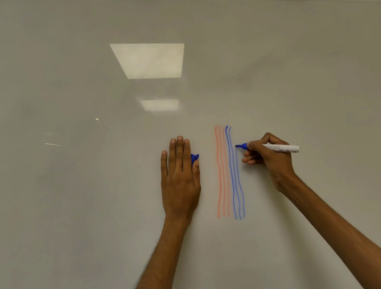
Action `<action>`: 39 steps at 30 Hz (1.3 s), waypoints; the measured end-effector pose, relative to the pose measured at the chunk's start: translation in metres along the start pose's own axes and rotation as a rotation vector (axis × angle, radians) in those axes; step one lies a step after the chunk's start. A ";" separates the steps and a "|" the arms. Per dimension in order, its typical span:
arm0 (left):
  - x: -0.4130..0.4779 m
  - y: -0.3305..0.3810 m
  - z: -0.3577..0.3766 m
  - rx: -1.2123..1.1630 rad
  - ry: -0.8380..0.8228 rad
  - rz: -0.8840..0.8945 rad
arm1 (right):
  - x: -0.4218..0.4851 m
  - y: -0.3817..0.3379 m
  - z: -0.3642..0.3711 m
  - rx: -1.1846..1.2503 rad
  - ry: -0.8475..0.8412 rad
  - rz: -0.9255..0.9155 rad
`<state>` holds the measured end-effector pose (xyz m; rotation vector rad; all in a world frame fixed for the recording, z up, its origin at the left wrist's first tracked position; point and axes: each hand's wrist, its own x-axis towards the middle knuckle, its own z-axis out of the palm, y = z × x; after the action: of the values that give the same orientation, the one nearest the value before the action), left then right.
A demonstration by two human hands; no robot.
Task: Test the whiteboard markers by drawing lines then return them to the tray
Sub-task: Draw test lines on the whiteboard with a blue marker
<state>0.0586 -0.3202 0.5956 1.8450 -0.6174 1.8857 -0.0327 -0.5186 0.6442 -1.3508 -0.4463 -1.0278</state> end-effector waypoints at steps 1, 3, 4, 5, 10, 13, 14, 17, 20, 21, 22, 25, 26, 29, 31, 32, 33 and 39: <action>0.000 0.000 0.000 0.003 0.001 0.002 | 0.002 -0.001 0.001 0.003 0.001 -0.004; 0.000 0.000 0.000 0.006 0.007 0.008 | 0.006 -0.003 0.004 0.011 0.005 -0.015; 0.000 0.000 0.000 0.004 0.012 0.011 | 0.007 -0.004 0.005 0.016 0.007 -0.020; 0.000 0.000 0.000 0.003 0.016 0.013 | 0.009 -0.004 0.006 0.020 0.011 -0.025; -0.001 -0.001 0.002 0.020 0.022 0.020 | 0.011 -0.006 0.009 0.051 0.038 -0.044; -0.002 -0.002 0.005 0.018 0.037 0.024 | 0.013 -0.008 0.012 0.079 0.074 -0.054; -0.002 -0.002 0.005 0.013 0.042 0.025 | 0.014 -0.009 0.013 0.086 0.084 -0.058; -0.002 -0.003 0.005 0.001 0.055 0.037 | 0.014 -0.009 0.015 0.099 0.093 -0.056; -0.003 -0.005 0.007 -0.057 0.075 0.050 | 0.013 -0.008 0.013 0.124 0.085 -0.030; -0.003 -0.005 0.007 -0.097 0.081 0.046 | 0.012 -0.008 0.012 0.142 0.087 -0.015; -0.002 -0.006 0.007 -0.135 0.083 0.035 | 0.011 -0.008 0.010 0.161 0.090 0.002; -0.002 -0.007 0.005 -0.195 0.046 0.011 | 0.004 -0.009 0.006 0.223 0.089 0.053; -0.002 -0.007 0.003 -0.210 0.021 0.007 | 0.001 -0.010 0.005 0.237 0.088 0.069; 0.000 -0.004 -0.011 -0.294 -0.078 -0.057 | -0.013 -0.014 0.003 0.242 0.081 0.110; -0.001 -0.002 -0.024 -0.409 -0.173 -0.148 | -0.026 -0.017 0.002 0.243 0.067 0.135; -0.003 -0.002 -0.029 -0.458 -0.221 -0.186 | -0.034 -0.019 0.001 0.243 0.058 0.149; -0.007 -0.002 -0.035 -0.489 -0.267 -0.211 | -0.042 -0.020 0.001 0.240 0.048 0.163; -0.045 0.014 -0.089 -0.504 -0.442 -0.213 | -0.078 -0.025 0.003 0.206 -0.013 0.253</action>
<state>-0.0205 -0.2789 0.5485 1.8867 -0.8996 1.0607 -0.0926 -0.4865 0.5978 -1.1952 -0.3691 -0.7448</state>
